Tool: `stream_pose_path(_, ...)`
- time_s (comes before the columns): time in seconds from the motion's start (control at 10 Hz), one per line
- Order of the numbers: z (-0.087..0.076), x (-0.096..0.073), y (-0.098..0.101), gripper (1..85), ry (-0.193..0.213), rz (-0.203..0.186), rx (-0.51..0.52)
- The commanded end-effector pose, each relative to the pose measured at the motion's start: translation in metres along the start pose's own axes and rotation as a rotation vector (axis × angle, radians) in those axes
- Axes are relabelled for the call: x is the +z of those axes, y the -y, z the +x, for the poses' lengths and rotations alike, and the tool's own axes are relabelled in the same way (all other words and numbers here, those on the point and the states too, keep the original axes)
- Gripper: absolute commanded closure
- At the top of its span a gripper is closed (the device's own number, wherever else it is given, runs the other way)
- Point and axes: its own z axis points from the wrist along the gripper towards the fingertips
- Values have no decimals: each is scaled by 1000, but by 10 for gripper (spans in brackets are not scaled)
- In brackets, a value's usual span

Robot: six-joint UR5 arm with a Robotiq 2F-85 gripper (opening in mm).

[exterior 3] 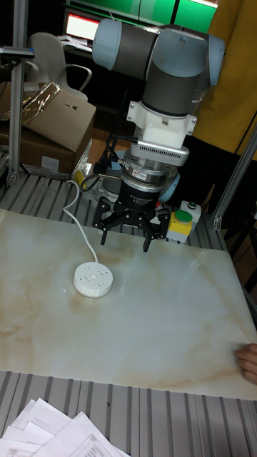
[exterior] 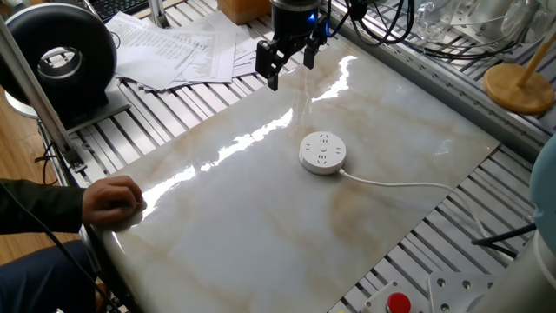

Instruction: Turn on the power strip by pressing the button

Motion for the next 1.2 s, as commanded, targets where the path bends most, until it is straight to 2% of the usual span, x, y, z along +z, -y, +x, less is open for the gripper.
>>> stream_pose_path(0.0,-10,-3,37,843,13,156,-336)
stream_pose_path(1.1,-11,-1,37,843,25,158,-329)
